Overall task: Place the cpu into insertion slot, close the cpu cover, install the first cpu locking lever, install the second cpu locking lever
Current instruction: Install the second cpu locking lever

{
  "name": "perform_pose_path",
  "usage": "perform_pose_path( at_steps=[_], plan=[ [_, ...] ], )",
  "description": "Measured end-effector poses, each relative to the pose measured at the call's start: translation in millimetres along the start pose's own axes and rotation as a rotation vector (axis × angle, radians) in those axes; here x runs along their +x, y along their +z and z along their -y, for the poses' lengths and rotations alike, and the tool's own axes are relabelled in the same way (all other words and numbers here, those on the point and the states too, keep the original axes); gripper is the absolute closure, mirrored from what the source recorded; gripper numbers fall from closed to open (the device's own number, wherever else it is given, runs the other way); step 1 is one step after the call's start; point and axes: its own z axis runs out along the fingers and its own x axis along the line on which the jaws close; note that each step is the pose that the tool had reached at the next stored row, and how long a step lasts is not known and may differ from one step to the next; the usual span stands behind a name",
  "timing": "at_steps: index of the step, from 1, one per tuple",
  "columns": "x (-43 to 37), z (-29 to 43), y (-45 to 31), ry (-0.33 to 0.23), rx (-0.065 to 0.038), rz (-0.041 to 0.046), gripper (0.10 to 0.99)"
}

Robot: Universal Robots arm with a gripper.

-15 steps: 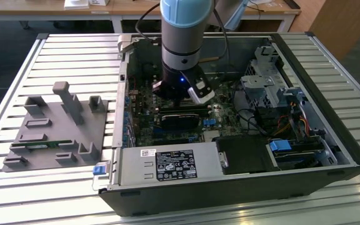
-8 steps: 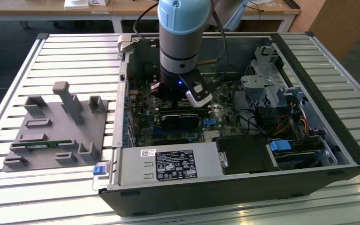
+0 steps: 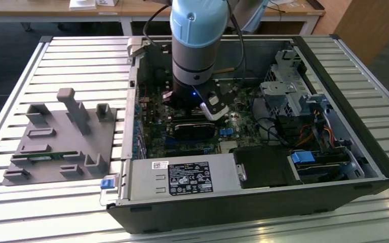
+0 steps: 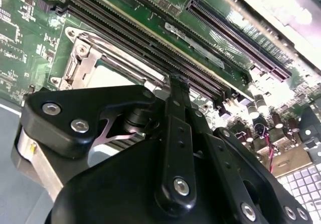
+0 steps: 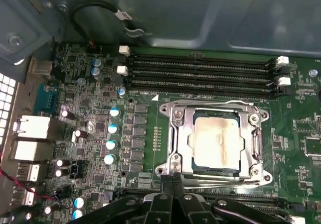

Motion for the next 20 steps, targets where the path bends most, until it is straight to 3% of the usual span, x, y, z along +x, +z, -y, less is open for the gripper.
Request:
perform_pose_path(
  at_steps=[4,6,20],
  plan=[
    [0.8,2.7,1.4,0.0,-0.027,0.0011,0.98],
    [1.3,3.3,3.0,0.0,-0.035,0.0016,0.98],
    [7.4,4.7,10.4,-0.002,-0.061,0.0023,0.98]
  ],
)
